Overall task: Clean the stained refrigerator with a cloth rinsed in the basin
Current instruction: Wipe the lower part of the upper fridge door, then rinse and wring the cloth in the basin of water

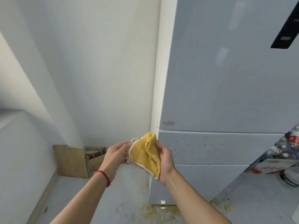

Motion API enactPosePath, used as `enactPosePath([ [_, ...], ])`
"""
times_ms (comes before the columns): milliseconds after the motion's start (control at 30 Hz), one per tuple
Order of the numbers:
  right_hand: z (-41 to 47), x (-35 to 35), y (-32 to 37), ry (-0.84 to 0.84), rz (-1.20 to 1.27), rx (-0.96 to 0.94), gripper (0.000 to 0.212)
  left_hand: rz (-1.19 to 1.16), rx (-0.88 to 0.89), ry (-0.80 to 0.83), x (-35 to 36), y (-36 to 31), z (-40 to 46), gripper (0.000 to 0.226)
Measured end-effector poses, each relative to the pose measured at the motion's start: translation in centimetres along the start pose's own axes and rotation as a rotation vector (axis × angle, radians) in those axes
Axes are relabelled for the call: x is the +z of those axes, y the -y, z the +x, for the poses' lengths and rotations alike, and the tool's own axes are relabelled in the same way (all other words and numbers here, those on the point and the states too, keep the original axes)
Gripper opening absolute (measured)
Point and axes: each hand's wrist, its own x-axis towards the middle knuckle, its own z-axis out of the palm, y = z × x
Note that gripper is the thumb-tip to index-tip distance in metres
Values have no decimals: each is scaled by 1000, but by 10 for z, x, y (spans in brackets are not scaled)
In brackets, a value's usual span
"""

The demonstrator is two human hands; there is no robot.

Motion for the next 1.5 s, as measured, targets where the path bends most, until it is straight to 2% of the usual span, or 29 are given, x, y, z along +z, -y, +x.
enactPosePath([
  [67,-5,-11,-2,40,11,36,59,19,44,14,4,4,-15,18],
  [167,-10,-29,0,82,-6,64,58,57,81,-71,12,9,-35,18],
  [267,-16,-41,2,151,-82,139,63,83,56,-107,19,14,-58,18],
  [400,-15,-50,-16,253,-238,296,76,-92,-57,-194,17,33,-101,40],
  [467,-18,-49,-40,319,-310,384,77,-207,-112,-305,7,54,-132,50],
  [633,-52,-26,-117,601,-512,539,66,-346,-221,-645,-34,111,-235,25],
  [800,-87,6,-163,818,-766,498,44,-460,-234,-830,-72,140,-314,9],
  [900,-110,32,-198,939,-865,506,36,-304,-243,-940,-94,163,-365,8],
  [1000,-136,61,-248,982,-967,519,25,-106,-246,-1041,-123,193,-420,6],
  [1133,-174,95,-316,1047,-1142,469,26,107,-302,-1204,-171,234,-477,11],
  [1200,-198,114,-358,1048,-1233,458,28,201,-343,-1214,-203,261,-507,9],
  [1300,-228,140,-417,1061,-1440,344,33,371,-425,-1189,-250,304,-540,8],
  [1400,-242,161,-455,1107,-1664,207,47,383,-478,-1163,-288,334,-554,13],
  [1433,-243,166,-466,1143,-1739,181,45,348,-490,-1154,-298,338,-557,15],
  [1500,-236,175,-488,1226,-1884,195,21,242,-557,-1113,-316,347,-563,19],
])
